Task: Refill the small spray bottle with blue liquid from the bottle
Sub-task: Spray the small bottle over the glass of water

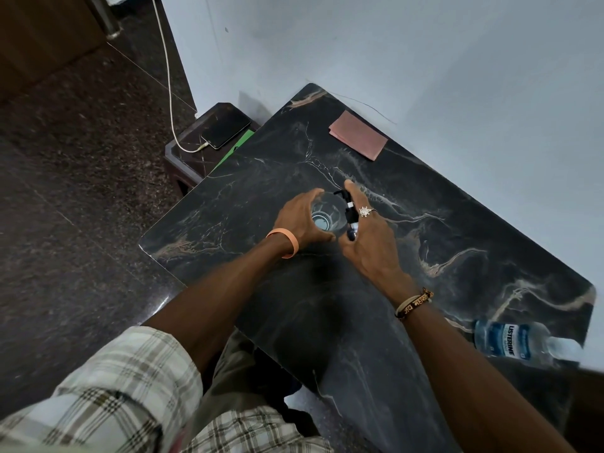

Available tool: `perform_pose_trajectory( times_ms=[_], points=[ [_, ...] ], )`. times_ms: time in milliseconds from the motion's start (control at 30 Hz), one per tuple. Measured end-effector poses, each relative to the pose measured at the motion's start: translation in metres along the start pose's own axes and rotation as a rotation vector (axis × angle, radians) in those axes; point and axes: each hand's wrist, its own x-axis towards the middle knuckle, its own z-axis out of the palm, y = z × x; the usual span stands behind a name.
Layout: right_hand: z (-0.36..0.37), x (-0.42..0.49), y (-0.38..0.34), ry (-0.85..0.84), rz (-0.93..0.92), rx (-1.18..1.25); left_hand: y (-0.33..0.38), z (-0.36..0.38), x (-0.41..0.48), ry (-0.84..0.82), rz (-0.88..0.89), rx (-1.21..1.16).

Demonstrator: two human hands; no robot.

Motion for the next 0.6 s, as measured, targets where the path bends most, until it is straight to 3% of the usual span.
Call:
perform_pose_trajectory(
  times_ms=[167, 367, 533, 600],
  points=[
    [0.0029, -0.0049, 0.0055, -0.098, -0.015, -0.216, -0.0003, -0.0019, 0.0001, -0.006, 0.003, 0.01],
    [0.0009, -0.0034, 0.0047, 0.032, 0.04, 0.05, -0.0001, -0.0012, -0.0005, -0.006, 0.003, 0.002],
    [0.0001, -0.0025, 0.0042, -0.125, 0.014, -0.173, -0.0006, -0.0007, -0.0009, 0.007, 0.003, 0.0],
    [0.0019, -0.0048, 0.0031, -0.122, 0.023, -0.132, 0.0002, -0.0001, -0.0008, 0.002, 0.001, -0.001]
  ],
)
